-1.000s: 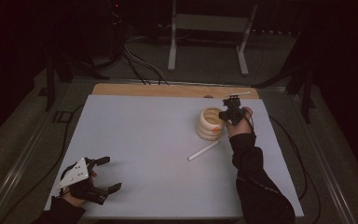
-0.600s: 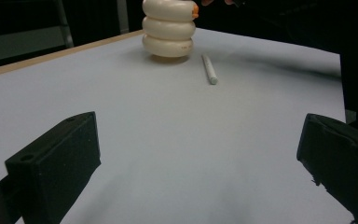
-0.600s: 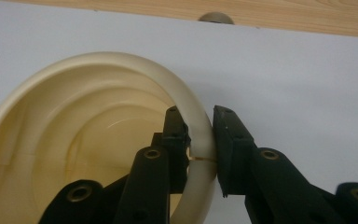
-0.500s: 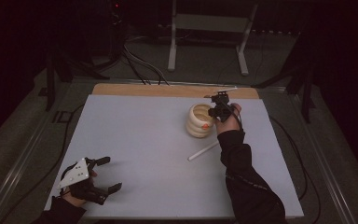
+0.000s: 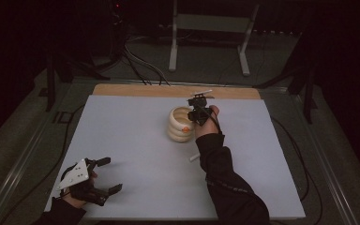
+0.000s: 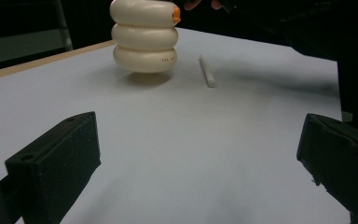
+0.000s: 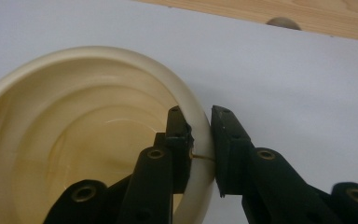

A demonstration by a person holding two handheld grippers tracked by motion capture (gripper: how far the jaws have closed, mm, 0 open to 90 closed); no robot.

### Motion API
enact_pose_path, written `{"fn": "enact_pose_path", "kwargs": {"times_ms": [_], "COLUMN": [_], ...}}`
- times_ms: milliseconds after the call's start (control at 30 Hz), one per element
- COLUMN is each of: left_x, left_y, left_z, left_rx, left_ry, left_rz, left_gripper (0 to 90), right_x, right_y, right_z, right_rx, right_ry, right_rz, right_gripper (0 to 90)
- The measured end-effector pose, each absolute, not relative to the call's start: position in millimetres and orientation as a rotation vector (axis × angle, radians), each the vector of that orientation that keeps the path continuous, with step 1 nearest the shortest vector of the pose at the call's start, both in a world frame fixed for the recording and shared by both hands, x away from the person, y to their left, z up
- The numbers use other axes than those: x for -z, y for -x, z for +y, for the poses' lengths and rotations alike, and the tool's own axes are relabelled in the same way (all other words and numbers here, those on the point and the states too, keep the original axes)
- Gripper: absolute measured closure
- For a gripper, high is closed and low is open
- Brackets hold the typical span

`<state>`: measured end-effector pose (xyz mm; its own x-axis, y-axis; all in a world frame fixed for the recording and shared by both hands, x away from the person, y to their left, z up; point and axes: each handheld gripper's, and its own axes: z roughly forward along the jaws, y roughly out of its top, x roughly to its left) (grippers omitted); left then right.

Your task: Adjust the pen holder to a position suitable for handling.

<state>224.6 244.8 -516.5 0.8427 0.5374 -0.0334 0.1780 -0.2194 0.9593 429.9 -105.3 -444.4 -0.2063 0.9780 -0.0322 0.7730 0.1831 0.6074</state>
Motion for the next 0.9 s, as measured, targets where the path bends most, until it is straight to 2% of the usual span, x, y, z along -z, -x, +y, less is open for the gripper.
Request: {"fn": "enact_pose_path", "kwargs": {"times_ms": [500, 900], "left_x": [516.0, 515.7], "left_y": [-224.2, -224.0], "left_z": [245.4, 245.9], "left_rx": [-0.36, -0.362], "left_ry": [-1.781, -1.78], "left_rz": [0.546, 0.544], "left_gripper": [0.2, 0.2], "right_x": [460.3, 460.7], "right_y": [-405.9, -401.2], "right_z": [-63.4, -60.5], "right_rx": [-0.55, -0.61], "right_ry": [-1.695, -1.804], "right_rz": [1.919, 1.846], "right_gripper": [76.7, 73.5]}}
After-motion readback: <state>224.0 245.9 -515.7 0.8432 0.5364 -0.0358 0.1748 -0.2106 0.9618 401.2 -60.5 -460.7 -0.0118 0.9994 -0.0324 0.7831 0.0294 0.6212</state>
